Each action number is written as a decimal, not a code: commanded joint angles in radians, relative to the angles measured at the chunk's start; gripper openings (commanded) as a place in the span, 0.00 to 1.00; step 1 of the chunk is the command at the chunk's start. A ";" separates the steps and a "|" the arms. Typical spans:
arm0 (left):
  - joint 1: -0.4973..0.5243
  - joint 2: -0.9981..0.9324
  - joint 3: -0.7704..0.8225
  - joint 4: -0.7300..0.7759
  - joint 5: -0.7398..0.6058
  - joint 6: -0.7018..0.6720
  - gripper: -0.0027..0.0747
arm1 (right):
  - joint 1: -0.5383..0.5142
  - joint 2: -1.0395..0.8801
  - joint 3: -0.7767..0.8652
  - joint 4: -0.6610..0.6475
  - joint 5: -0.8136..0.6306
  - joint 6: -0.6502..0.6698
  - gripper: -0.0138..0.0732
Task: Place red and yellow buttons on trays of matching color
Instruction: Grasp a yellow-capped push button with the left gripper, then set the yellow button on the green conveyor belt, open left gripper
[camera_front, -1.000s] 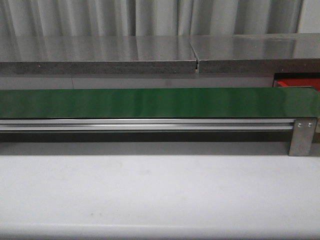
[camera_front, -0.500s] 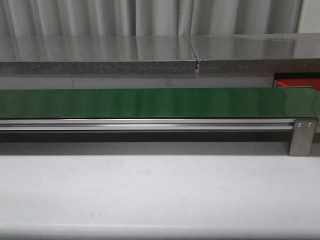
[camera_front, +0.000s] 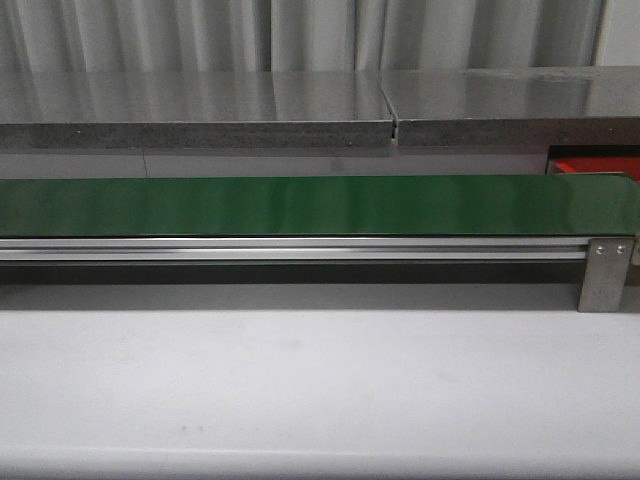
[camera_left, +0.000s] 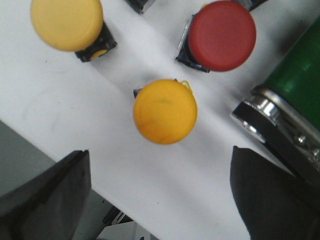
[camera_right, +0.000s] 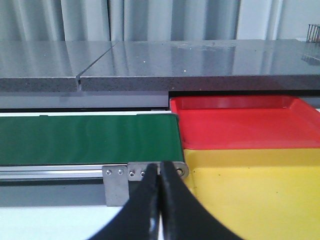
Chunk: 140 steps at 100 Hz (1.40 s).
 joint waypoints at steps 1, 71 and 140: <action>0.001 0.002 -0.065 -0.020 -0.006 -0.007 0.77 | -0.006 -0.016 -0.022 -0.012 -0.077 -0.005 0.02; 0.001 0.150 -0.145 -0.023 -0.045 -0.007 0.44 | -0.006 -0.016 -0.022 -0.012 -0.077 -0.005 0.02; -0.045 -0.081 -0.258 -0.042 0.083 0.047 0.28 | -0.006 -0.016 -0.022 -0.012 -0.077 -0.005 0.02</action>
